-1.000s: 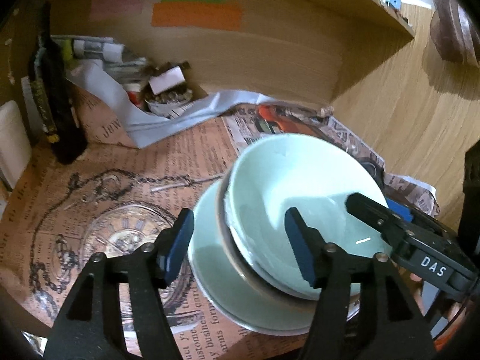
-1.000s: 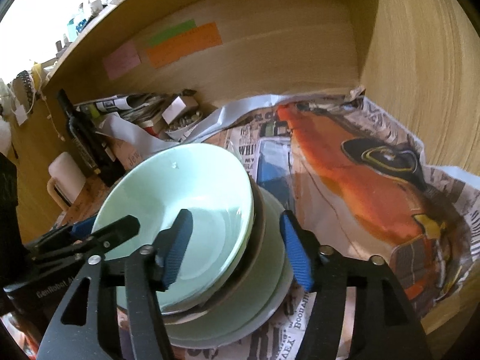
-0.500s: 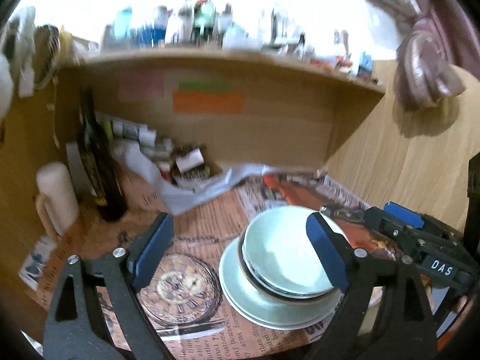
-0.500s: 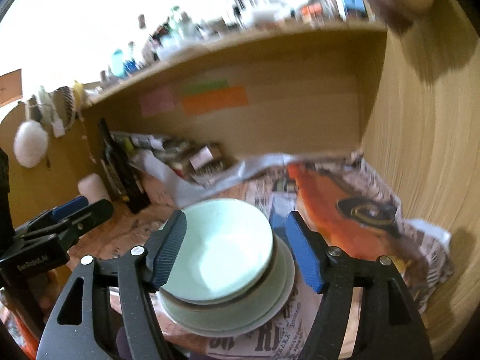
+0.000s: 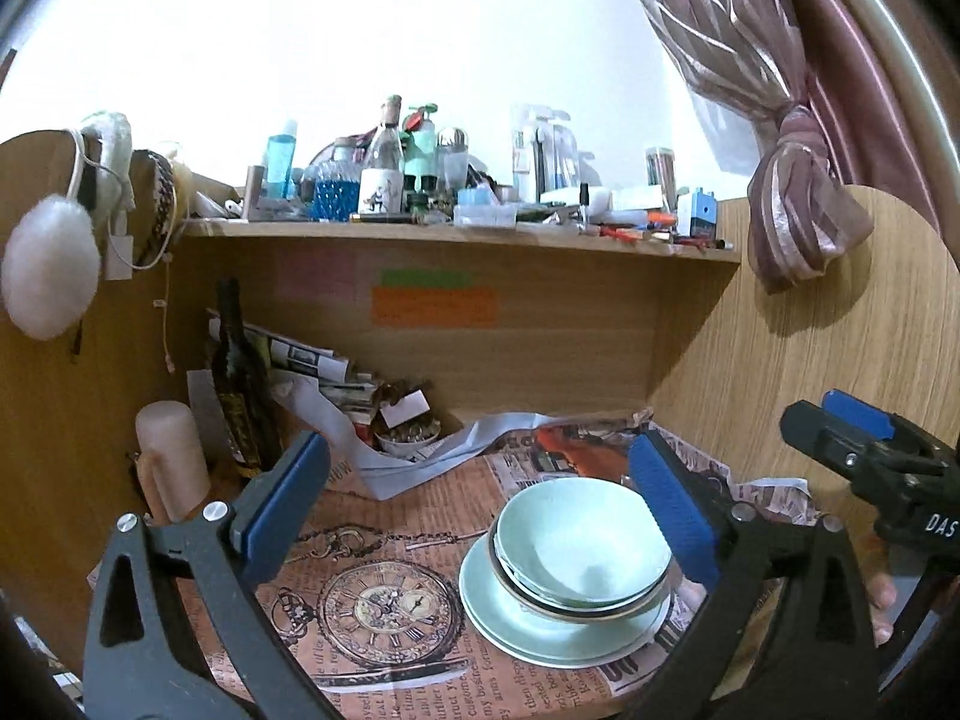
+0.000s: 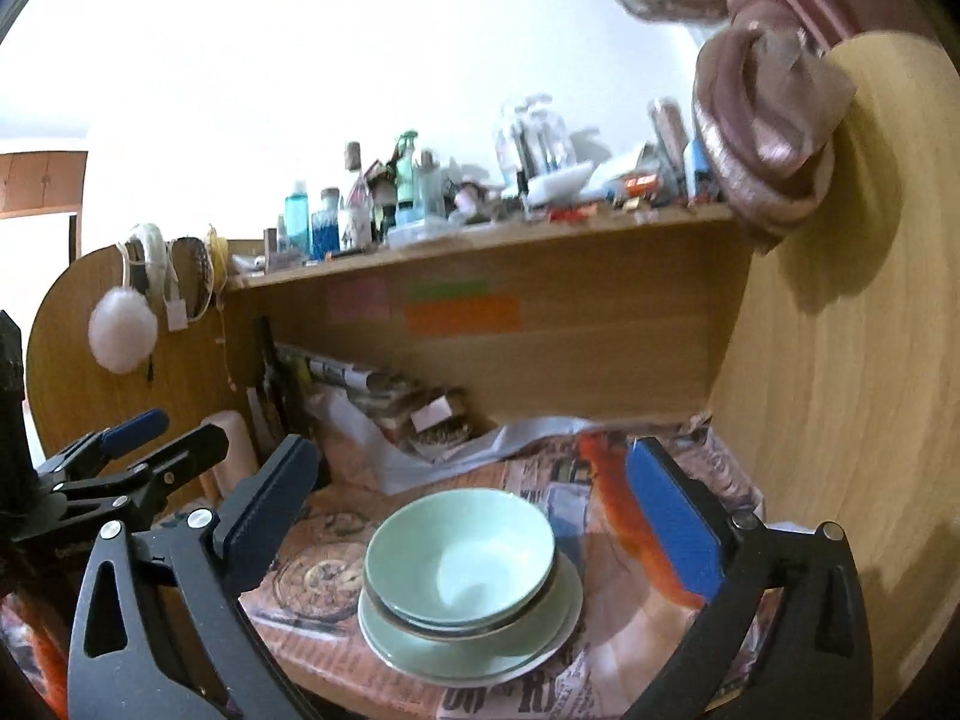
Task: Organize plates and bowls
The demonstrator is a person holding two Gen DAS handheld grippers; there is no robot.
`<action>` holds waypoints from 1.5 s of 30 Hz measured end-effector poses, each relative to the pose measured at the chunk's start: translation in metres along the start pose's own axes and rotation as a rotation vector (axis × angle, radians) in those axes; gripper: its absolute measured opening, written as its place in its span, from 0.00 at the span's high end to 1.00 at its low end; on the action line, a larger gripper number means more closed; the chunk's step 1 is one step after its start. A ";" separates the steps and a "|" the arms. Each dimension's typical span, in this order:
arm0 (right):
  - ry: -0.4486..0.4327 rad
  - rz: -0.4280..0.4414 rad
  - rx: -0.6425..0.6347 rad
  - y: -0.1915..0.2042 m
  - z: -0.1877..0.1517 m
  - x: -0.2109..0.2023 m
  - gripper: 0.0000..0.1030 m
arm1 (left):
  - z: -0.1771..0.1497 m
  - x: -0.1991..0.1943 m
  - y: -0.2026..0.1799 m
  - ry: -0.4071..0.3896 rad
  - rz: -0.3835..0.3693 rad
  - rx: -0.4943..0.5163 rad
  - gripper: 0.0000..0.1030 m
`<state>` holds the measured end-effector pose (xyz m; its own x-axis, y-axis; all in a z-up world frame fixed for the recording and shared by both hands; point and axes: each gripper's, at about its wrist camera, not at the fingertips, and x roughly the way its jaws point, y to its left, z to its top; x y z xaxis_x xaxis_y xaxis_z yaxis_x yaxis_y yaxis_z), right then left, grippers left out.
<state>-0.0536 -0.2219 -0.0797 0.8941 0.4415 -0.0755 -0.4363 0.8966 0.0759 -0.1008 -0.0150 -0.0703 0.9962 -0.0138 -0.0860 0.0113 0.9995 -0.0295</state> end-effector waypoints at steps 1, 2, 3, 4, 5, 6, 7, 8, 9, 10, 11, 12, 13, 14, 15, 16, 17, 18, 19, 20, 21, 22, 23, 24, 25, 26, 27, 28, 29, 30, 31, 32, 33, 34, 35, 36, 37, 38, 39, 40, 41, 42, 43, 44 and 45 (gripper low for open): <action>-0.007 -0.001 -0.007 0.001 0.001 -0.002 0.00 | 0.000 -0.002 0.000 -0.006 0.003 0.003 0.01; -0.011 -0.002 -0.011 0.001 0.001 -0.004 0.00 | 0.001 -0.004 -0.001 -0.011 0.004 0.005 0.01; -0.013 -0.002 -0.012 0.001 0.002 -0.004 0.00 | 0.001 -0.005 -0.001 -0.014 0.003 0.007 0.01; -0.017 0.000 -0.014 0.001 0.002 -0.005 0.00 | 0.002 -0.006 -0.002 -0.019 0.004 0.010 0.01; -0.020 0.001 -0.014 0.001 0.003 -0.005 0.00 | 0.002 -0.007 -0.003 -0.023 0.005 0.012 0.01; -0.022 0.002 -0.015 0.000 0.003 -0.008 0.00 | 0.002 -0.008 -0.003 -0.027 0.007 0.014 0.01; -0.024 0.001 -0.015 0.001 0.003 -0.008 0.00 | 0.002 -0.009 -0.004 -0.032 0.009 0.018 0.01; -0.027 0.002 -0.016 0.001 0.003 -0.009 0.00 | 0.002 -0.010 -0.005 -0.037 0.013 0.022 0.01; -0.028 0.002 -0.018 0.001 0.004 -0.010 0.00 | 0.002 -0.011 -0.005 -0.040 0.015 0.024 0.01; -0.030 0.002 -0.018 0.002 0.003 -0.011 0.00 | 0.002 -0.012 -0.006 -0.041 0.017 0.026 0.00; -0.031 0.001 -0.019 0.002 0.004 -0.011 0.00 | 0.002 -0.012 -0.007 -0.042 0.018 0.028 0.00; -0.032 0.001 -0.018 0.002 0.003 -0.011 0.00 | 0.002 -0.012 -0.007 -0.041 0.019 0.028 0.00; -0.033 0.002 -0.017 0.002 0.003 -0.012 0.00 | 0.002 -0.012 -0.007 -0.041 0.019 0.028 0.00; -0.034 0.002 -0.017 0.002 0.003 -0.012 0.00 | 0.002 -0.012 -0.007 -0.041 0.019 0.028 0.00; -0.035 0.001 -0.016 0.002 0.003 -0.012 0.00 | 0.003 -0.013 -0.007 -0.042 0.018 0.028 0.00; -0.036 0.000 -0.016 0.002 0.003 -0.013 0.00 | 0.002 -0.012 -0.007 -0.042 0.017 0.028 0.00; -0.037 -0.001 -0.017 0.002 0.003 -0.013 0.00 | 0.003 -0.012 -0.007 -0.043 0.016 0.029 0.00; -0.038 -0.001 -0.017 0.002 0.003 -0.014 0.00 | 0.003 -0.013 -0.007 -0.044 0.016 0.029 0.00; -0.039 -0.001 -0.017 0.002 0.003 -0.014 0.00 | 0.003 -0.012 -0.007 -0.045 0.016 0.030 0.00; -0.040 0.000 -0.017 0.002 0.004 -0.014 0.00 | 0.003 -0.012 -0.008 -0.045 0.017 0.031 0.00; -0.042 0.000 -0.017 0.001 0.003 -0.015 0.00 | 0.003 -0.012 -0.008 -0.045 0.018 0.032 0.00; -0.042 0.000 -0.017 0.001 0.003 -0.015 0.00 | 0.003 -0.012 -0.008 -0.045 0.018 0.034 0.00; -0.043 0.001 -0.016 0.000 0.003 -0.015 0.00 | 0.003 -0.012 -0.009 -0.045 0.018 0.036 0.00; -0.042 0.001 -0.016 0.000 0.003 -0.015 0.00 | 0.003 -0.012 -0.009 -0.046 0.019 0.038 0.00; -0.043 0.000 -0.015 0.000 0.003 -0.015 0.00 | 0.003 -0.012 -0.009 -0.046 0.020 0.039 0.00; -0.042 0.002 -0.016 0.000 0.003 -0.015 0.00 | 0.003 -0.011 -0.009 -0.045 0.020 0.039 0.00; -0.041 0.002 -0.016 0.000 0.003 -0.015 0.00 | 0.002 -0.011 -0.009 -0.044 0.019 0.039 0.00; -0.041 0.002 -0.015 0.000 0.003 -0.015 0.00 | 0.003 -0.011 -0.008 -0.043 0.016 0.039 0.00; -0.041 0.001 -0.015 0.000 0.003 -0.015 0.00 | 0.003 -0.010 -0.008 -0.042 0.015 0.039 0.00; -0.041 0.001 -0.015 -0.001 0.003 -0.015 0.00 | 0.003 -0.010 -0.007 -0.042 0.013 0.039 0.00; -0.042 0.003 -0.016 -0.001 0.003 -0.015 0.00 | 0.003 -0.010 -0.007 -0.042 0.011 0.041 0.00; -0.042 0.002 -0.016 -0.001 0.003 -0.015 0.00 | 0.003 -0.010 -0.007 -0.042 0.011 0.043 0.00; -0.041 0.002 -0.016 -0.001 0.003 -0.015 0.00 | 0.003 -0.010 -0.006 -0.043 0.010 0.044 0.00; -0.042 0.002 -0.016 -0.001 0.003 -0.015 0.00 | 0.003 -0.009 -0.007 -0.043 0.009 0.044 0.00; -0.043 0.001 -0.016 -0.001 0.003 -0.015 0.00 | 0.003 -0.009 -0.007 -0.043 0.007 0.044 0.00; -0.043 0.001 -0.016 -0.001 0.003 -0.015 0.00 | 0.004 -0.009 -0.006 -0.043 0.006 0.045 0.00; -0.043 0.002 -0.015 -0.001 0.003 -0.015 0.00 | 0.004 -0.009 -0.007 -0.043 0.006 0.045 0.00; -0.044 0.002 -0.015 -0.001 0.004 -0.015 0.00 | 0.004 -0.009 -0.007 -0.045 0.005 0.045 0.00; -0.044 0.001 -0.015 -0.001 0.004 -0.015 0.00 | 0.004 -0.009 -0.006 -0.046 0.004 0.046 0.00; -0.043 0.001 -0.014 0.000 0.004 -0.014 0.00 | 0.004 -0.009 -0.006 -0.048 0.001 0.047 0.00; -0.042 0.003 -0.014 -0.001 0.004 -0.014 0.00 | 0.004 -0.009 -0.006 -0.049 0.000 0.048 0.00; -0.041 0.002 -0.013 0.000 0.004 -0.014 0.00 | 0.004 -0.009 -0.006 -0.050 -0.001 0.048 0.00; -0.042 0.001 -0.013 0.000 0.004 -0.015 0.00 | 0.004 -0.010 -0.006 -0.051 -0.004 0.049 0.00; -0.042 0.000 -0.014 0.000 0.004 -0.015 0.00 | 0.004 -0.010 -0.006 -0.052 -0.005 0.050 0.00; -0.042 0.001 -0.015 -0.001 0.004 -0.014 0.00 | 0.004 -0.010 -0.006 -0.052 -0.006 0.050 0.00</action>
<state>-0.0657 -0.2291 -0.0747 0.8969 0.4410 -0.0340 -0.4385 0.8966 0.0614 -0.1104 -0.0203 -0.0653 0.9992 -0.0200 -0.0339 0.0207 0.9996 0.0196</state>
